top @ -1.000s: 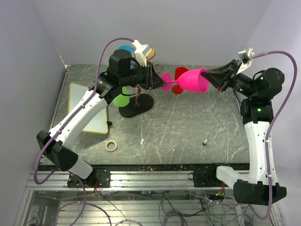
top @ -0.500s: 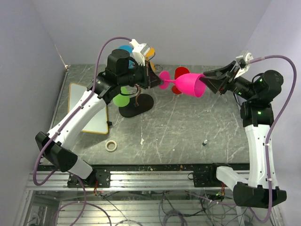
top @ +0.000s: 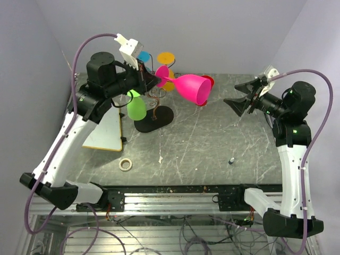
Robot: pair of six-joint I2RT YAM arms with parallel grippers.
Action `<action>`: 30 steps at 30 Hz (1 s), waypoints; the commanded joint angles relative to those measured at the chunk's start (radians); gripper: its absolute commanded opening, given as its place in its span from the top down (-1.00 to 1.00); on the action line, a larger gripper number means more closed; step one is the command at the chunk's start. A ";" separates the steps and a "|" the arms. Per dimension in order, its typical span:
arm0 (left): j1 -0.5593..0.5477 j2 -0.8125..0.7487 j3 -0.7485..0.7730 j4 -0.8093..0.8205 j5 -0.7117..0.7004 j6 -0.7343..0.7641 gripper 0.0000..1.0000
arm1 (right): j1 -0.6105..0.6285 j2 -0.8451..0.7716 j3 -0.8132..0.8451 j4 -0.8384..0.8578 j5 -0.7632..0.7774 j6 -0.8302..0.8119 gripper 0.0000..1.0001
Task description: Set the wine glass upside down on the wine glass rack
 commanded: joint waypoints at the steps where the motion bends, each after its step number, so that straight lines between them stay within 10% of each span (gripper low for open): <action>1: -0.004 -0.058 0.043 -0.085 -0.075 0.224 0.86 | -0.003 -0.008 0.006 -0.084 0.028 -0.140 -0.35; 30: -0.213 0.009 0.090 -0.100 -0.521 0.849 0.86 | -0.003 0.026 -0.295 -0.025 0.111 -0.241 -0.37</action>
